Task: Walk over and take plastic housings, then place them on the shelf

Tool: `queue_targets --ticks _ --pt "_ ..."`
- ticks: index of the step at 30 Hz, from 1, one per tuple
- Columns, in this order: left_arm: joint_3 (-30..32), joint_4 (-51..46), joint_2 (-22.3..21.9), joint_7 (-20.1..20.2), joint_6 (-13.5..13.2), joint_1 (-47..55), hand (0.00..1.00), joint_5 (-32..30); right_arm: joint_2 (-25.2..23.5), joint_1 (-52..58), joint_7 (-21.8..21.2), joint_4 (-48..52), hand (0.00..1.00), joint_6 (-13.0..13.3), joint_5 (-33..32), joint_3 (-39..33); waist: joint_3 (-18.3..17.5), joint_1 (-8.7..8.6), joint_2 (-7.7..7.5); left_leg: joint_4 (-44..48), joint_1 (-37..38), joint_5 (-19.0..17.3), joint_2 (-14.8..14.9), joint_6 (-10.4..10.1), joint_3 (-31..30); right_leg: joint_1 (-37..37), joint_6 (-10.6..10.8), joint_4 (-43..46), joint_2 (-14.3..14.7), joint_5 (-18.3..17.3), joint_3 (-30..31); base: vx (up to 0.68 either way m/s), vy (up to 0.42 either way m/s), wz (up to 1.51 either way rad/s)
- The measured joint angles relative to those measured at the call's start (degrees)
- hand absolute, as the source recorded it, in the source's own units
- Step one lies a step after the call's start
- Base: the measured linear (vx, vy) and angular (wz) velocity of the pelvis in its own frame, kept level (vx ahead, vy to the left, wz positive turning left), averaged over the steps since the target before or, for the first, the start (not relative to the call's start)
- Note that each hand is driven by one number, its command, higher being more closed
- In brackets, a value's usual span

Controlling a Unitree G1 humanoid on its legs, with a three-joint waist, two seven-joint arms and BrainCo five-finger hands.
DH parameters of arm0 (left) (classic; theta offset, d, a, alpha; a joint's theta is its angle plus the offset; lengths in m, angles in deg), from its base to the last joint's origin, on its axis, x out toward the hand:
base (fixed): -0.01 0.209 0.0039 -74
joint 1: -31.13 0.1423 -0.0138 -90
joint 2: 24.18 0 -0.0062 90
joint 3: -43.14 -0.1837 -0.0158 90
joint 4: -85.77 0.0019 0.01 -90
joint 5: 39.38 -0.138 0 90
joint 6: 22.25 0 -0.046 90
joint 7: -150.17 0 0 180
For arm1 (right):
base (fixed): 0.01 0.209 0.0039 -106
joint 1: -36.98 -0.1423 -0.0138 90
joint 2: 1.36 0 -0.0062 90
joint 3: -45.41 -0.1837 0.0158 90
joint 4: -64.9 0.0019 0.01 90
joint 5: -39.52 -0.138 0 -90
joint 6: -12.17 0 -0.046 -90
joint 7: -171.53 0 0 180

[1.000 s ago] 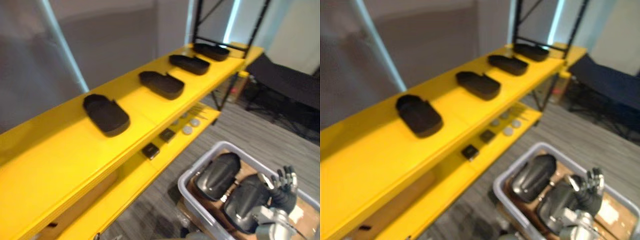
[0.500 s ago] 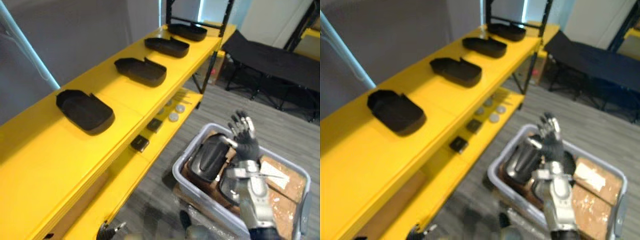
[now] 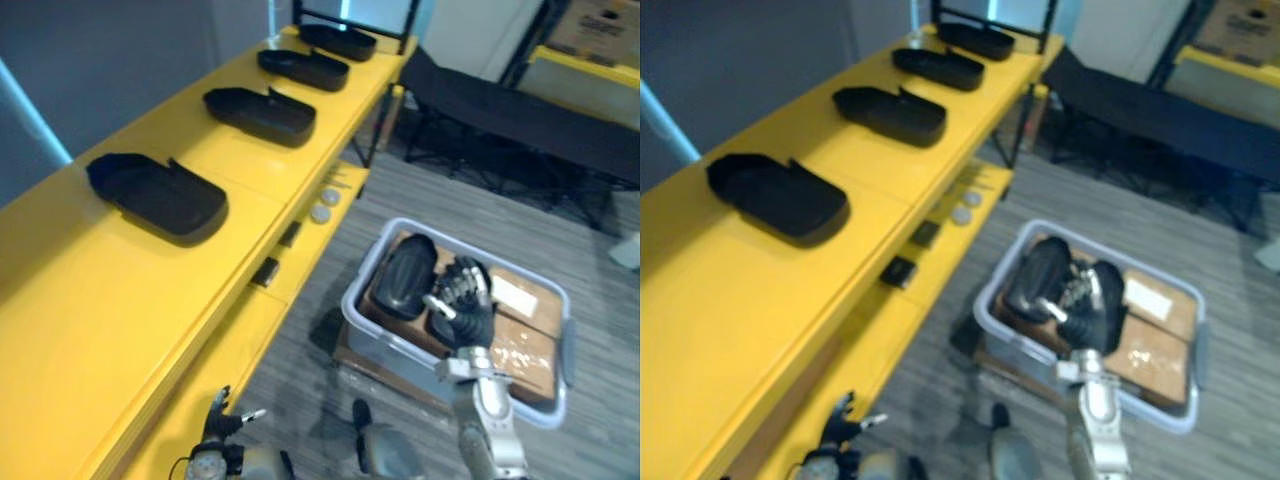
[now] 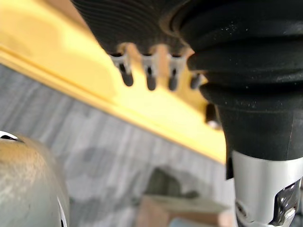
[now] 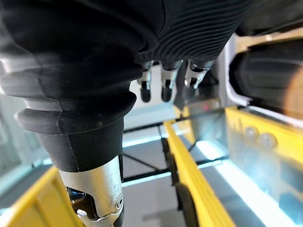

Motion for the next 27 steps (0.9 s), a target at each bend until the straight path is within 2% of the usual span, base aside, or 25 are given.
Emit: queue_targets --ticks 2,4,7,8,9,10,11,12,13,14,15,16,17,18,20,22,24,26,27 --pt "2.2 0.4 0.5 -0.3 0.2 0.9 0.0 0.1 -0.7 -0.4 0.2 -1.0 0.0 -0.5 -1.1 2.9 0.0 1.7 0.01 -2.0 0.0 2.0 2.5 -0.8 2.6 2.0 -2.0 3.9 -4.1 -1.3 -4.3 -0.16 -0.08 -0.8" --pt "3.9 0.6 1.6 -0.6 0.1 2.8 0.0 0.4 -2.0 -0.4 1.6 -2.0 0.0 -0.7 0.0 5.0 -0.5 2.91 -0.81 -4.6 -0.2 4.4 3.7 -1.9 5.0 4.4 -2.1 4.2 -8.7 -1.2 -5.8 -0.11 -0.174 -0.65" --pt "6.0 2.3 1.9 -0.8 -0.4 5.8 0.0 0.4 -3.5 0.0 4.2 -2.4 0.0 -1.7 1.2 5.9 -1.7 3.83 -1.45 -6.5 -2.9 7.8 5.4 -3.8 8.3 5.9 -1.1 -1.1 -11.4 -0.5 -5.7 -0.11 -0.26 -0.68" --pt "6.3 2.9 1.9 -0.8 -0.5 6.3 0.0 0.4 -3.5 0.3 4.7 -2.6 0.0 -1.7 1.2 5.9 -2.0 3.87 -1.65 -6.1 -4.2 8.2 5.9 -4.2 8.8 5.9 -0.7 -3.0 -11.4 -0.3 -5.7 -0.11 -0.361 -0.59" --pt "6.4 3.0 1.8 -0.8 -0.7 7.2 0.0 0.4 -3.6 0.2 5.1 -2.9 0.0 -1.7 1.1 5.9 -2.2 4.13 -1.96 -4.5 -5.9 8.7 6.9 -4.6 9.6 6.0 0.6 -6.6 -11.4 0.5 -6.0 -0.12 -0.424 -0.6" --pt "6.4 3.1 1.7 -0.8 -2.3 8.1 0.0 0.5 -3.6 0.3 4.8 -2.9 0.0 -1.6 0.9 5.2 -2.4 4.47 -2.71 -0.5 -9.7 8.8 8.2 -4.8 10.0 7.1 5.2 -14.1 -11.0 4.3 -7.5 -0.12 -0.455 -0.53" --pt "6.4 3.2 1.6 -0.9 -2.8 7.9 0.0 0.6 -3.3 0.3 4.6 -3.0 0.0 -1.6 0.8 4.6 -2.4 4.59 -3.09 1.1 -10.8 8.8 8.6 -4.9 9.8 8.4 8.2 -16.7 -11.0 2.0 -8.8 -0.17 -0.566 -0.51" --pt "6.8 3.1 -0.2 -1.1 -3.6 7.3 0.0 1.8 -2.1 0.2 4.2 -3.1 0.0 -1.8 0.0 2.9 -1.4 4.75 -1.4 2.3 -11.9 9.4 9.7 -5.9 9.2 10.5 11.8 -21.6 -9.7 -0.4 -9.6 -0.16 -0.462 -0.38" --pt "6.4 2.6 -2.1 -1.0 -4.2 6.8 0.0 3.4 -0.6 -0.2 3.7 -3.2 0.0 -1.8 -0.9 0.5 -0.2 4.58 0.48 1.6 -11.9 10.7 10.5 -7.7 8.6 11.8 13.5 -24.9 -8.5 -1.6 -10.7 -0.21 -0.499 -0.41" --pt "6.0 2.6 -3.3 -1.0 -4.4 6.4 0.0 4.6 0.6 -0.4 3.7 -3.5 0.0 -1.8 -1.1 -0.9 0.4 4.44 1.31 0.7 -11.9 11.5 10.7 -8.9 7.7 11.7 13.5 -25.7 -7.8 -2.0 -10.5 -0.15 -0.273 -0.33" --pt "5.6 2.6 -5.3 -1.0 -4.4 6.0 0.0 6.0 2.2 -1.2 4.1 -4.3 0.0 -1.8 -1.2 -3.3 1.4 4.06 3.36 -1.0 -11.6 12.4 10.6 -10.1 5.7 11.4 13.4 -25.9 -6.8 -2.1 -10.2 -0.2 -0.237 -0.33" --pt "5.5 2.7 -6.3 -0.9 -4.6 6.2 0.0 7.3 3.6 -2.1 5.0 -5.8 0.0 -1.5 -1.1 -5.8 1.9 3.7 4.46 -3.3 -10.9 13.5 10.2 -11.4 4.0 10.6 12.8 -25.6 -6.4 -2.0 -9.6 -0.19 -0.128 -0.47" --pt "5.3 2.6 -6.3 -0.8 -4.9 7.0 0.0 7.6 4.6 -2.6 6.4 -7.9 0.0 -1.2 -1.1 -9.6 2.0 3.73 4.66 -6.4 -10.0 15.0 9.2 -12.0 2.1 9.0 12.2 -24.8 -5.9 -2.4 -8.6 -0.19 -0.107 -0.43" --pt "5.1 2.6 -6.3 -0.8 -5.2 7.4 0.0 7.7 5.1 -3.1 7.9 -9.1 0.0 -0.6 -1.2 -12.6 2.1 3.68 4.54 -8.7 -9.8 16.0 8.4 -12.4 0.4 8.0 11.7 -24.8 -5.6 -2.8 -8.4 -0.19 -0.116 -0.32" --pt "4.2 2.4 -5.2 -1.2 -5.7 7.5 0.0 7.8 5.6 -6.9 11.0 -13.8 0.0 0.4 -2.3 -18.9 2.9 3.65 3.38 -14.5 -8.9 19.4 6.8 -12.7 -2.0 6.1 11.5 -25.1 -5.5 -2.4 -9.0 -0.13 -0.088 -0.14" --pt "3.8 2.5 -4.2 -1.2 -5.7 6.8 0.0 7.9 7.6 -11.1 12.3 -19.4 0.0 0.1 -2.8 -20.2 3.8 3.86 2.18 -16.0 -9.0 20.1 5.5 -12.6 -4.2 5.5 11.8 -25.5 -5.5 -1.7 -9.5 -0.07 -0.009 0.0" --pt "3.3 2.6 -3.6 -0.9 -5.6 5.9 0.0 7.9 9.7 -15.4 12.7 -24.9 0.0 -0.4 -3.6 -21.0 4.6 4.24 2.09 -16.0 -9.2 20.2 4.3 -12.5 -5.4 6.1 12.4 -25.8 -6.6 -0.7 -10.8 -0.05 0.038 0.18" --pt "2.6 2.5 -3.5 -0.7 -5.5 4.9 0.0 8.1 12.3 -20.9 13.1 -30.2 0.0 -2.6 -3.5 -21.2 5.5 5.25 2.5 -15.8 -9.2 20.3 3.1 -12.2 -5.6 6.6 12.4 -26.4 -7.6 0.6 -11.1 0.01 0.07 0.2" --pt "2.0 2.4 -3.5 -0.5 -5.5 3.9 0.0 8.9 14.6 -25.3 13.5 -34.4 0.0 -4.1 -3.5 -21.2 6.4 5.41 3.21 -15.6 -9.9 20.5 2.3 -11.8 -6.7 7.6 12.5 -27.5 -7.9 1.4 -12.1 0.01 0.071 0.43"
